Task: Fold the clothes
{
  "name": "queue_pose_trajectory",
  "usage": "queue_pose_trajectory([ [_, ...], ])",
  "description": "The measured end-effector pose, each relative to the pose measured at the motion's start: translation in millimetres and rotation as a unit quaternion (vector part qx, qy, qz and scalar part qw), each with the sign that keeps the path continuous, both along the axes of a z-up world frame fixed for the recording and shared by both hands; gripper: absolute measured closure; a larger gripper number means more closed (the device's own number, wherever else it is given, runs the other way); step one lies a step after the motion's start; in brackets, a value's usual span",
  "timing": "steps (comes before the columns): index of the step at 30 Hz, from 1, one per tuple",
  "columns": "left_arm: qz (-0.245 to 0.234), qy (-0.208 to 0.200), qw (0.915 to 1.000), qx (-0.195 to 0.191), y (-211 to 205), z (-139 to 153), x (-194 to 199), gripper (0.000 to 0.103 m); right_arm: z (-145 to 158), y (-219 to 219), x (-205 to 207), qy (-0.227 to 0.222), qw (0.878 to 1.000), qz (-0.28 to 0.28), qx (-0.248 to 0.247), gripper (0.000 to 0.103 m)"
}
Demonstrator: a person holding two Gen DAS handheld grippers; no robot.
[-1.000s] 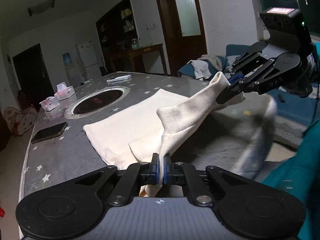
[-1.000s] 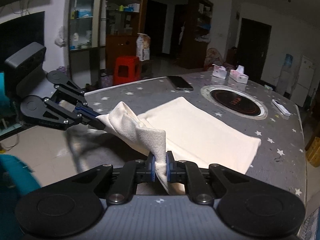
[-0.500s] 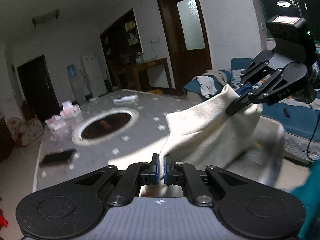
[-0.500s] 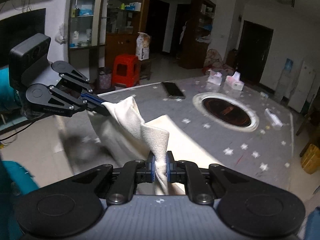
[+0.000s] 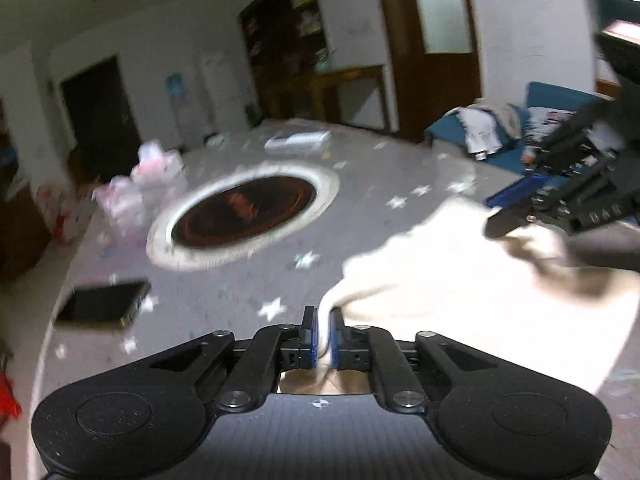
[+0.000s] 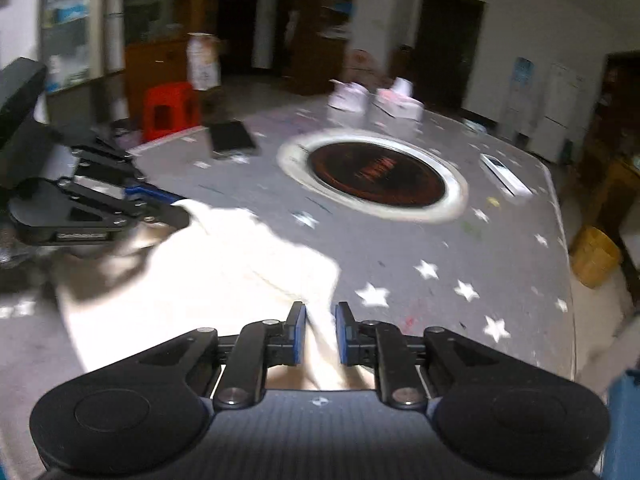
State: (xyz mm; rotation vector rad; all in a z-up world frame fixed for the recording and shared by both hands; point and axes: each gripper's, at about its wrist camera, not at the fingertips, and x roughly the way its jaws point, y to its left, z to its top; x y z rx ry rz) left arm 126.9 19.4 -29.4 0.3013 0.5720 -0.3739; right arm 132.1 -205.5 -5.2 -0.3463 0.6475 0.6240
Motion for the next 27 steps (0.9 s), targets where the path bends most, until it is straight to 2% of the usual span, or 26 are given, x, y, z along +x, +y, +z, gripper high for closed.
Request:
queue_pose_trajectory([
  [2, 0.012, 0.007, 0.9999, -0.008, 3, -8, 5, 0.090, -11, -5, -1, -0.010, 1.000, -0.026, 0.009, 0.088],
  [4, 0.022, 0.006, 0.9997, -0.013, 7, -11, 5, 0.082, -13, -13, -7, -0.009, 0.998, -0.052, 0.031, 0.088],
  [5, 0.028, 0.004, 0.9995, -0.015, 9, -10, 5, 0.082, -13, -17, -12, -0.008, 0.997, -0.062, 0.040, 0.087],
  [10, 0.058, 0.000, 0.9976, -0.039, 15, 2, -6, 0.083, -12, -27, -34, 0.017, 0.995, -0.050, 0.080, 0.086],
  [13, 0.033, -0.003, 0.9978, -0.058, 6, 11, -16, 0.084, -17, -21, -26, 0.032, 0.995, -0.045, 0.083, 0.086],
  [15, 0.011, 0.012, 0.9977, -0.066, -1, 11, -19, 0.084, -23, -17, -16, 0.045, 0.994, -0.047, 0.084, 0.086],
  [18, -0.001, 0.041, 0.9971, -0.064, -8, 4, -15, 0.084, -36, -19, -2, 0.059, 0.992, -0.081, 0.075, 0.089],
  [21, -0.001, 0.058, 0.9966, -0.058, -11, -1, -9, 0.084, -29, -23, -3, 0.051, 0.991, -0.095, 0.081, 0.089],
  [23, -0.002, 0.066, 0.9960, -0.060, -14, -2, -3, 0.084, -20, -19, -4, 0.042, 0.992, -0.084, 0.088, 0.088],
  [27, -0.002, 0.073, 0.9953, -0.064, -23, -1, 10, 0.084, -17, -1, 5, 0.054, 0.992, -0.055, 0.101, 0.088],
])
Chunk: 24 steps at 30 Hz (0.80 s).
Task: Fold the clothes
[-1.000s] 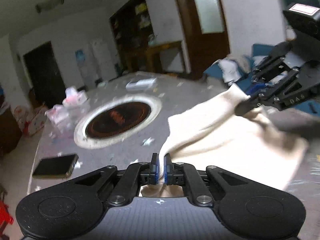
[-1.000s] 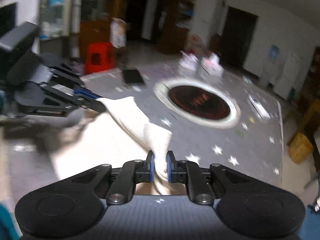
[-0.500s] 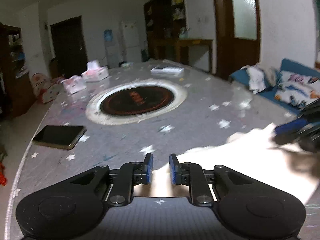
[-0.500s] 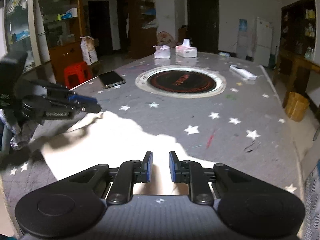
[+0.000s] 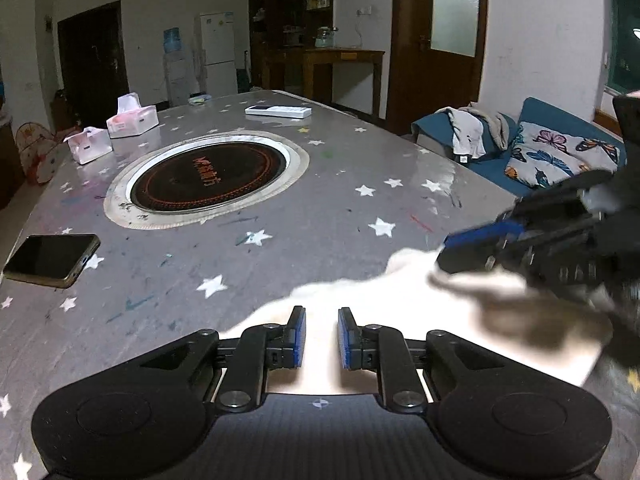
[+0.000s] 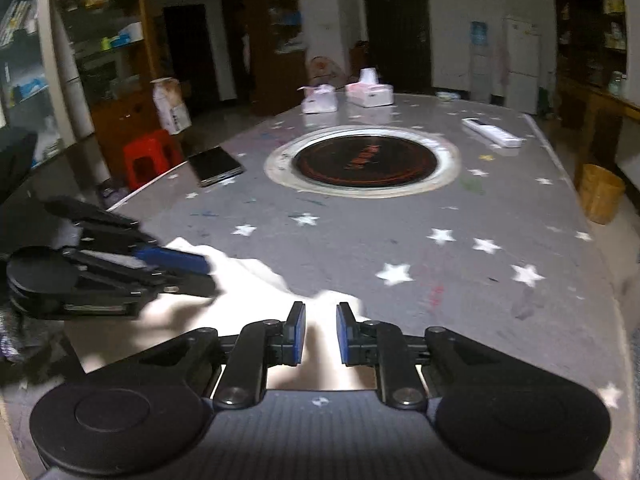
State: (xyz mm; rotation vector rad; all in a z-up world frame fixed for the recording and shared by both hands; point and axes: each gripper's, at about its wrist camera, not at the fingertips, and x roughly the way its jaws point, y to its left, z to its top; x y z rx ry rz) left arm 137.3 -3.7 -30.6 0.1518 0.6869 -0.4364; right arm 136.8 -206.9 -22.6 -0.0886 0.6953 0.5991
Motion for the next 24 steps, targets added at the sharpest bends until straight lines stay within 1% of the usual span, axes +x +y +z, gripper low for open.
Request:
queue_pose_trajectory([
  [2, 0.003, 0.008, 1.0000, 0.000, -4, -3, 10, 0.084, -5, 7, 7, 0.009, 1.000, 0.003, -0.005, 0.088],
  [4, 0.008, 0.010, 0.9999, 0.008, -7, -8, 18, 0.084, -14, 14, 18, 0.018, 1.000, -0.007, -0.018, 0.088],
  [5, 0.010, 0.009, 0.9999, 0.008, -8, -10, 20, 0.084, -14, 14, 19, 0.015, 1.000, -0.009, -0.020, 0.088],
  [6, 0.011, 0.008, 0.9999, 0.005, -8, -10, 22, 0.084, -14, 14, 21, 0.012, 1.000, -0.012, -0.022, 0.088],
  [8, 0.017, 0.015, 0.9996, -0.013, -3, -7, 23, 0.084, -11, 13, 21, 0.007, 1.000, -0.016, -0.024, 0.088],
  [10, 0.022, 0.012, 0.9993, -0.027, 4, -3, 17, 0.083, -6, 10, 16, 0.001, 1.000, -0.015, -0.025, 0.088],
  [15, 0.017, 0.003, 0.9994, -0.031, 17, 3, -10, 0.083, 4, 7, -7, -0.006, 1.000, 0.007, -0.019, 0.086],
  [17, 0.012, 0.006, 0.9995, -0.029, 18, 0, -19, 0.083, 3, 9, -17, -0.003, 1.000, 0.019, -0.013, 0.086],
  [19, 0.020, 0.014, 0.9994, -0.025, 19, -4, -20, 0.083, -3, 13, -22, 0.002, 0.999, 0.027, -0.017, 0.086],
  [21, 0.027, 0.020, 0.9991, -0.026, 20, -6, -20, 0.083, -13, 14, -19, 0.014, 1.000, 0.017, -0.020, 0.085],
  [23, 0.034, 0.022, 0.9988, -0.029, 21, -6, -19, 0.081, -12, 11, -19, 0.011, 1.000, 0.007, -0.015, 0.081],
  [24, 0.037, 0.021, 0.9987, -0.028, 20, -5, -20, 0.079, -11, 10, -19, 0.009, 1.000, 0.002, -0.013, 0.081],
])
